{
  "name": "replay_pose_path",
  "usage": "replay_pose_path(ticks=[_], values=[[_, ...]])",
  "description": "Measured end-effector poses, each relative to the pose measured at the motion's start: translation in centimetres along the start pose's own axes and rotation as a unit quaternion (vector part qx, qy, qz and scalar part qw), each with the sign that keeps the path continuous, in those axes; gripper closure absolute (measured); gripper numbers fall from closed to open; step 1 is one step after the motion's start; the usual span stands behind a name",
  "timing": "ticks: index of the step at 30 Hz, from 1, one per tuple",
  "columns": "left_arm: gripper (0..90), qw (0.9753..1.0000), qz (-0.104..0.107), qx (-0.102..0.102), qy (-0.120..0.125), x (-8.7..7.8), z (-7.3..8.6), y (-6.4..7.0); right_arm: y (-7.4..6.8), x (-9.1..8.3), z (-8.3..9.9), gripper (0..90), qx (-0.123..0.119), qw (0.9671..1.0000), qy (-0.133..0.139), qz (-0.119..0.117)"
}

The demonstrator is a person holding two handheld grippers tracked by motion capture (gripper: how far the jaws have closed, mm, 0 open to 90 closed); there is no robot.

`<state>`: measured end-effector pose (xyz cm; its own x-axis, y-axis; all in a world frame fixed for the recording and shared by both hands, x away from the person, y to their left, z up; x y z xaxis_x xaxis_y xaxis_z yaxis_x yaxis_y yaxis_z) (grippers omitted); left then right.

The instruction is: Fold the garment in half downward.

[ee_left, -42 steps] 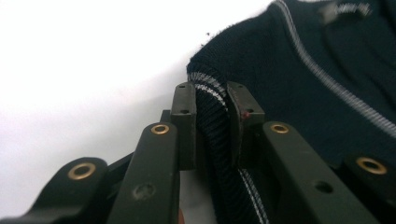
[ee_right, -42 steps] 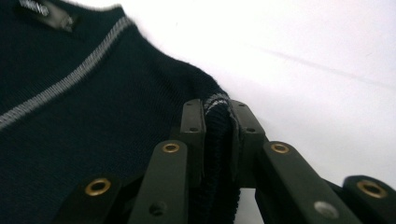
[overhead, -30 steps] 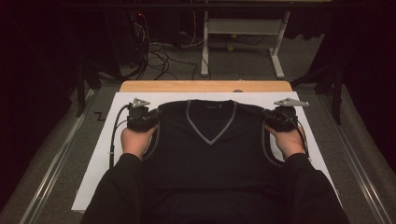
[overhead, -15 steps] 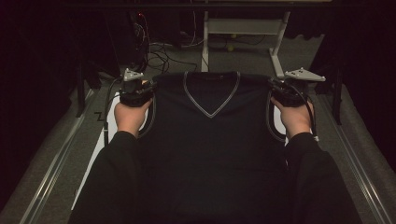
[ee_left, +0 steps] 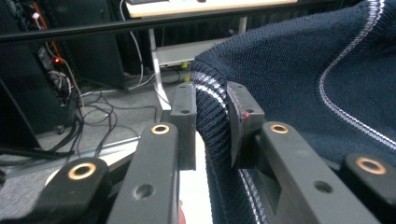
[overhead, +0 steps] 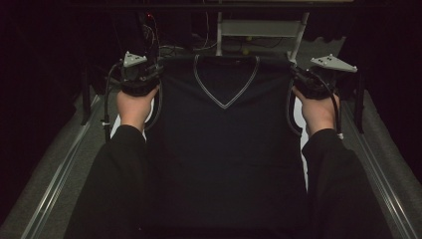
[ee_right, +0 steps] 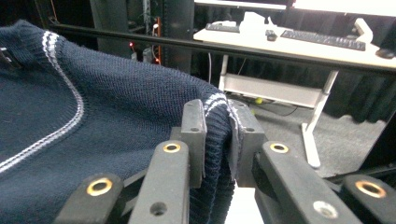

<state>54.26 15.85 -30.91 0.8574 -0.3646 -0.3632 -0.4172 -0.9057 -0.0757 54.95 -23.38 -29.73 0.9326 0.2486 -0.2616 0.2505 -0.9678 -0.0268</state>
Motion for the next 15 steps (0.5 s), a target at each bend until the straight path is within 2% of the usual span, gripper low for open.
replay_pose_path(ticks=[3, 6, 10, 13, 15], values=[[71.6, 1.0000, -0.003, 0.001, 0.005, -0.1, -0.4, 0.0, 0.2, 0.0, -0.9, 79.0, 0.004, 1.0000, 0.005, -0.003], [71.5, 1.0000, 0.001, -0.007, -0.003, 0.3, 0.4, 0.0, 0.0, 0.1, -0.8, 79.0, 0.001, 1.0000, 0.002, -0.008], [71.3, 0.9997, 0.018, -0.018, -0.006, 0.5, 2.0, 0.6, -0.4, 0.3, 0.7, 79.0, -0.002, 0.9997, -0.014, -0.019], [71.3, 0.9994, 0.029, -0.013, -0.012, 0.1, 3.5, 1.1, -0.6, -0.2, 2.0, 78.9, -0.010, 0.9995, -0.017, -0.027], [71.3, 0.9990, 0.040, -0.019, -0.008, -0.7, 4.1, 1.6, -0.6, -0.8, 2.7, 79.0, -0.009, 0.9992, -0.016, -0.035]])
Point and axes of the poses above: each handheld gripper's, and its own axes: x roughly forward along the jaws, z roughly out of its underside, y roughly to its right, the point moved 10 cm from there along x, roughly forward along the jaws, and after that the axes turned 6 degrees about x, right-handed, at the moved point
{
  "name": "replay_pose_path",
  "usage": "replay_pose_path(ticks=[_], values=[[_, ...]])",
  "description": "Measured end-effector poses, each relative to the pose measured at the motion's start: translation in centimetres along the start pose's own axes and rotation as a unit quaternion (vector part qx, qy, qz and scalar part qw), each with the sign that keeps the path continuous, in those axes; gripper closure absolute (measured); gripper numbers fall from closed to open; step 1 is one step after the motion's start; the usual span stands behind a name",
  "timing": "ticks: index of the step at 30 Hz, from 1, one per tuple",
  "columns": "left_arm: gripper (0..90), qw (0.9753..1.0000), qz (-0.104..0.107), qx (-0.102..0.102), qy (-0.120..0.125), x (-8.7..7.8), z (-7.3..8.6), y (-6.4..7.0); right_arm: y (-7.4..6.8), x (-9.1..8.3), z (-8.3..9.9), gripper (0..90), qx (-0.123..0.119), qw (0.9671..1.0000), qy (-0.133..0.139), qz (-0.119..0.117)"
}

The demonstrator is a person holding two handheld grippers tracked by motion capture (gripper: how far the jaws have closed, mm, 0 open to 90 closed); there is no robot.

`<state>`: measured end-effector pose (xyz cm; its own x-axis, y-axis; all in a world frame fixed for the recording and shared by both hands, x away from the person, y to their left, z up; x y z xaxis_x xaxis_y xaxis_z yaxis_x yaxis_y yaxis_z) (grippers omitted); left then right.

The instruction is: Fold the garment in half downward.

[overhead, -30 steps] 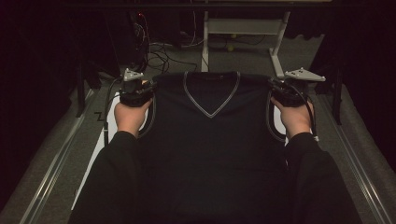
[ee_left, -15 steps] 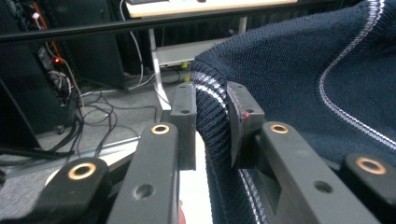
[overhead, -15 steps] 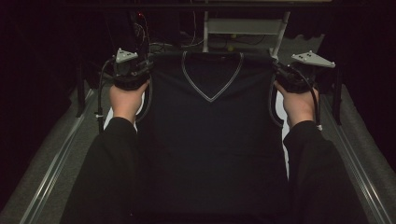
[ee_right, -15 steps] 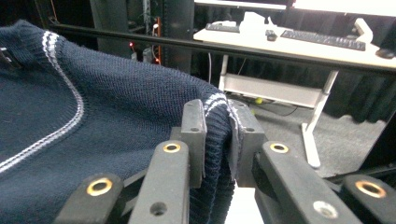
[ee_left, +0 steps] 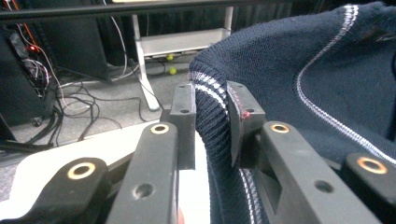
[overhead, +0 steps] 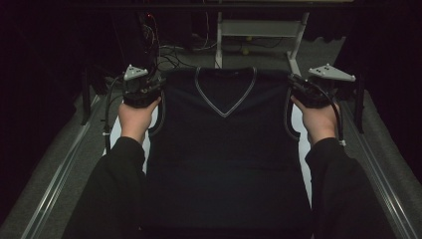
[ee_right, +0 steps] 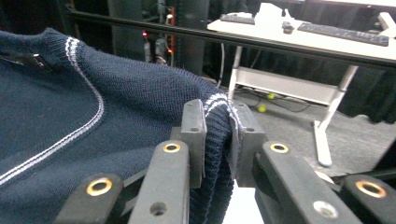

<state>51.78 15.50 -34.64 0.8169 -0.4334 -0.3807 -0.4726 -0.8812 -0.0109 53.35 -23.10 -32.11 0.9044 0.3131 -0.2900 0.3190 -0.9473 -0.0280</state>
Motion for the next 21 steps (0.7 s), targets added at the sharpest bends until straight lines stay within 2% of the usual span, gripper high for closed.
replay_pose_path(ticks=[3, 9, 12, 14, 15, 21], values=[[71.3, 0.9999, 0.015, 0.003, 0.007, -1.2, 1.1, 0.9, -0.2, -1.4, 1.5, 78.9, 0.001, 0.9999, 0.005, -0.012], [71.2, 0.9991, 0.039, 0.011, 0.014, -4.1, 4.1, 2.8, -1.0, -4.4, 4.3, 78.9, 0.011, 0.9988, 0.015, -0.045], [71.2, 0.9986, 0.048, 0.018, 0.008, -5.3, 6.4, 4.2, -1.6, -5.8, 5.9, 78.9, 0.010, 0.9982, 0.016, -0.057], [71.2, 0.9983, 0.055, 0.020, 0.004, -6.0, 7.6, 4.7, -2.3, -7.3, 8.1, 78.9, 0.007, 0.9973, 0.011, -0.072], [71.2, 0.9981, 0.058, 0.021, 0.001, -6.4, 8.3, 5.0, -2.3, -7.3, 8.1, 78.9, 0.007, 0.9973, 0.011, -0.072], [71.3, 0.9958, 0.084, 0.023, -0.027, -8.3, 13.2, 6.9, -3.4, -10.3, 14.0, 78.9, 0.012, 0.9942, -0.017, -0.106]])
Point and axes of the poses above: each handheld gripper's, and its own axes: x roughly forward along the jaws, z roughly out of its underside, y roughly to its right, the point moved 10 cm from there along x, roughly forward along the jaws, and after that the axes turned 6 degrees about x, right-handed, at the moved point
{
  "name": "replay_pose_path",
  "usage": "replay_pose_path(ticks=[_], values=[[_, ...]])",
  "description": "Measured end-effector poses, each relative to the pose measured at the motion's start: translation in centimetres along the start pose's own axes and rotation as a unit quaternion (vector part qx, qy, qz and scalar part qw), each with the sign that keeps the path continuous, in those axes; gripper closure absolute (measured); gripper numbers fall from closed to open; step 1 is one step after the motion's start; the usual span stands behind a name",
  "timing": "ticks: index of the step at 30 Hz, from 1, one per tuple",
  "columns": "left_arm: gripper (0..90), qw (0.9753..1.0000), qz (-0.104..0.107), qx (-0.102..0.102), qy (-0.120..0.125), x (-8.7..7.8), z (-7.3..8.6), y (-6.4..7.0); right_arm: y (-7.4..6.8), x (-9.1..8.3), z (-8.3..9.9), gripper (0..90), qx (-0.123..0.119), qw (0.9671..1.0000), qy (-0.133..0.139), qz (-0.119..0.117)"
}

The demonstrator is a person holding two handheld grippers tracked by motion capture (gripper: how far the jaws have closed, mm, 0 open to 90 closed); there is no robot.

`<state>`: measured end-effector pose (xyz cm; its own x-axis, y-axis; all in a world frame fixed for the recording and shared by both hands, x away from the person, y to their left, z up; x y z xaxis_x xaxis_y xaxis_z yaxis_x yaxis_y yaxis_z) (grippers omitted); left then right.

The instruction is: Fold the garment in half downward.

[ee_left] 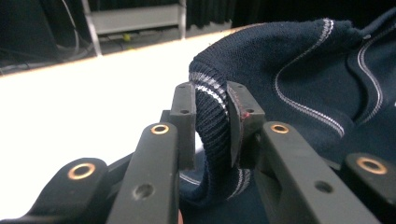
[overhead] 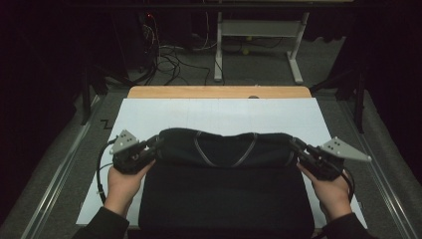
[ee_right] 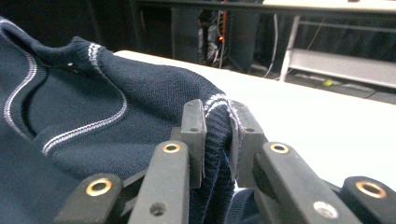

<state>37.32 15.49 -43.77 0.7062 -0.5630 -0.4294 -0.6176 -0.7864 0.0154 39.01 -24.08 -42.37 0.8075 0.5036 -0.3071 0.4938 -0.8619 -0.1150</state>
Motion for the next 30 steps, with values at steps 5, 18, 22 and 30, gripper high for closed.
replay_pose_path(ticks=[5, 18, 22, 30], values=[[71.2, 0.9993, 0.022, -0.004, -0.031, -0.7, 4.2, 2.0, -0.8, -1.9, 4.1, 78.8, 0.007, 0.9996, -0.027, -0.009], [70.2, 0.9908, 0.068, -0.025, -0.114, -2.3, 10.7, 4.6, -2.5, -4.7, 9.0, 78.0, 0.063, 0.9945, -0.078, -0.032], [67.8, 0.9874, 0.064, -0.031, -0.141, -1.4, 11.8, 4.2, -2.0, -4.1, 11.2, 77.0, 0.067, 0.9879, -0.139, -0.018], [36.8, 0.9848, 0.052, -0.084, -0.142, -0.5, 11.8, 2.5, -1.2, -3.1, 12.3, 57.6, 0.070, 0.9821, -0.174, -0.011]])
Point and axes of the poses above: each handheld gripper's, and its own axes: x roughly forward along the jaws, z roughly out of its underside, y roughly to its right, the point moved 10 cm from there along x, roughly forward along the jaws, and after that the axes turned 6 degrees about x, right-handed, at the moved point
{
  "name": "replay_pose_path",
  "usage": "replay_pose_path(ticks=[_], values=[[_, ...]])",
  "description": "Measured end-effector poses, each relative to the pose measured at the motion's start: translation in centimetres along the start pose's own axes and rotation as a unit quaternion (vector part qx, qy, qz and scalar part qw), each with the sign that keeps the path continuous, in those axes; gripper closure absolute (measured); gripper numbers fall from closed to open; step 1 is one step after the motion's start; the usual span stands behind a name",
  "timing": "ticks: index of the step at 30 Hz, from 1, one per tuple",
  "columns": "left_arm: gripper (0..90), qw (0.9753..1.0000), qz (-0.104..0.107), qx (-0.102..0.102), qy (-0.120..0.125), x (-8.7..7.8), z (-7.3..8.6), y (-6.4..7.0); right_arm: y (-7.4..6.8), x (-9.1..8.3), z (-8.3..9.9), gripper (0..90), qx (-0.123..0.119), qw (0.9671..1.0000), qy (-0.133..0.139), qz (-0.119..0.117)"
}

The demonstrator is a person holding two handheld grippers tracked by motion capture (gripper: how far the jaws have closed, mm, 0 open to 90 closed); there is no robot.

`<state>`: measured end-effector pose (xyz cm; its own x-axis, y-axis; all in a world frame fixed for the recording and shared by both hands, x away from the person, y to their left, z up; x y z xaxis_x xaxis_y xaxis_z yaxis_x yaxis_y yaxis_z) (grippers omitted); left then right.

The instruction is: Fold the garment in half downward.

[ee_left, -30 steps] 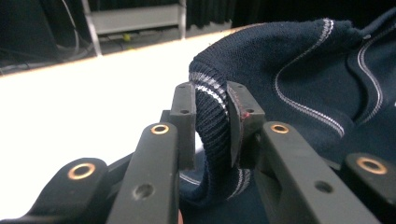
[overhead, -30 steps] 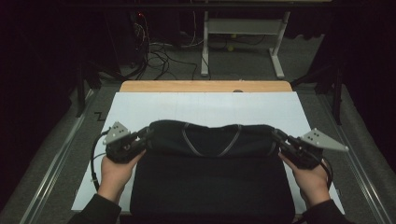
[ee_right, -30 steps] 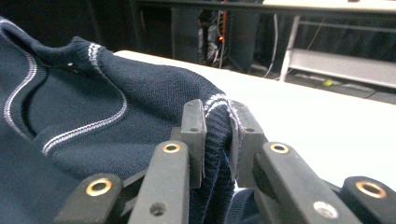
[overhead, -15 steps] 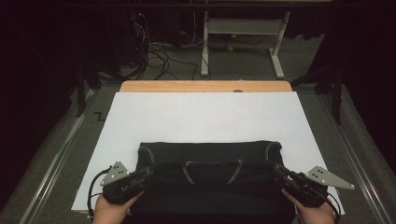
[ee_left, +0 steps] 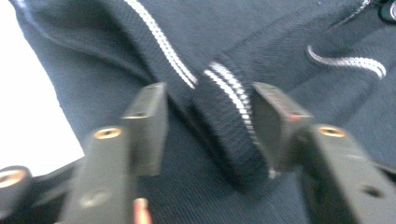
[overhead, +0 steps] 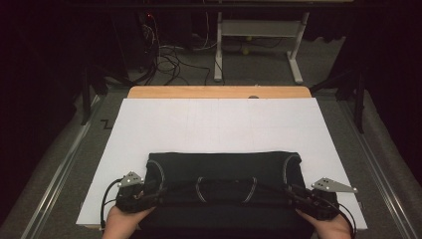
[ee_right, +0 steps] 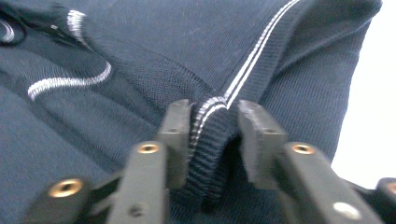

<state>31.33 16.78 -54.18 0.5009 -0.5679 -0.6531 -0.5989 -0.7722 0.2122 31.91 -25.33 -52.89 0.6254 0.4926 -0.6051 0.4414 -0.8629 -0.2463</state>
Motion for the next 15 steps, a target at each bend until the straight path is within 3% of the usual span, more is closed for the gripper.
replay_pose_path(ticks=[5, 8, 11, 15], values=[[21.9, 0.9995, 0.002, -0.004, 0.032, -1.6, -1.7, -0.2, 0.5, -1.1, -2.0, 41.3, 0.010, 0.9992, 0.038, 0.000], [21.8, 0.9985, -0.007, -0.008, 0.053, -2.6, -2.9, -1.0, 1.2, -1.2, -2.9, 39.5, 0.013, 0.9988, 0.045, 0.012], [20.6, 0.9975, -0.027, -0.029, 0.059, -2.6, -4.0, -2.8, 2.6, -0.7, -4.6, 38.5, 0.012, 0.9981, 0.048, 0.035], [20.6, 0.9964, -0.054, -0.052, 0.040, -0.8, -5.2, -5.5, 3.8, 0.8, -6.2, 34.7, 0.021, 0.9977, 0.041, 0.051]])
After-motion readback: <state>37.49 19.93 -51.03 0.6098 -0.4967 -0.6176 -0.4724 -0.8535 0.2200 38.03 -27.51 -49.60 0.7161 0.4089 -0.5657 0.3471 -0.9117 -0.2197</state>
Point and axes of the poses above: each handheld gripper's, and its own axes: x roughly forward along the jaws, z roughly out of its underside, y roughly to its right, the point moved 10 cm from there along x, roughly forward along the jaws, and after that the axes turned 6 degrees about x, right-handed, at the moved point
